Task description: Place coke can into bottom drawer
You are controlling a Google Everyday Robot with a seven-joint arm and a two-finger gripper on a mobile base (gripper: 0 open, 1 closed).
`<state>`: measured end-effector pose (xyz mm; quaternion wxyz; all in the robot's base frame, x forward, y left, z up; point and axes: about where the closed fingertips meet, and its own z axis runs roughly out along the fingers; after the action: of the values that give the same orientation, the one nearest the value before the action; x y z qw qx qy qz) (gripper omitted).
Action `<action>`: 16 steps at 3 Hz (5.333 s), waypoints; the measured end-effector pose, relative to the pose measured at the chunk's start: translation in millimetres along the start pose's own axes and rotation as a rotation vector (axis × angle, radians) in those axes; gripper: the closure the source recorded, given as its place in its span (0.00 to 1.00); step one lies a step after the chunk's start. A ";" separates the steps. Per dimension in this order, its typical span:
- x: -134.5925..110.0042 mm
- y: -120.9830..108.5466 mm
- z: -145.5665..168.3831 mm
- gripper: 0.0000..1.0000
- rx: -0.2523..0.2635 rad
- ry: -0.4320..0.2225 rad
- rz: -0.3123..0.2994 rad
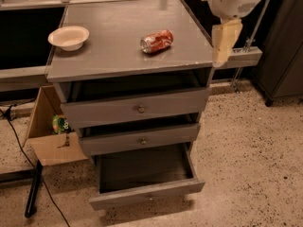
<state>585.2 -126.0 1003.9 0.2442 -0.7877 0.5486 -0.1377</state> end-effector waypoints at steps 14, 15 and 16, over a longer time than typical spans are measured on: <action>-238.0 -269.0 352.2 0.00 0.103 0.175 -0.144; -250.8 -264.7 359.3 0.00 0.100 0.170 -0.149; -251.1 -268.2 353.9 0.00 0.100 0.170 -0.149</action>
Offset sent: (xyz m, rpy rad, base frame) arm 0.1036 0.0626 0.0003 -0.0913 -0.0488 0.1643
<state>880.0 265.4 862.2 0.2249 -0.7985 0.4999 -0.2490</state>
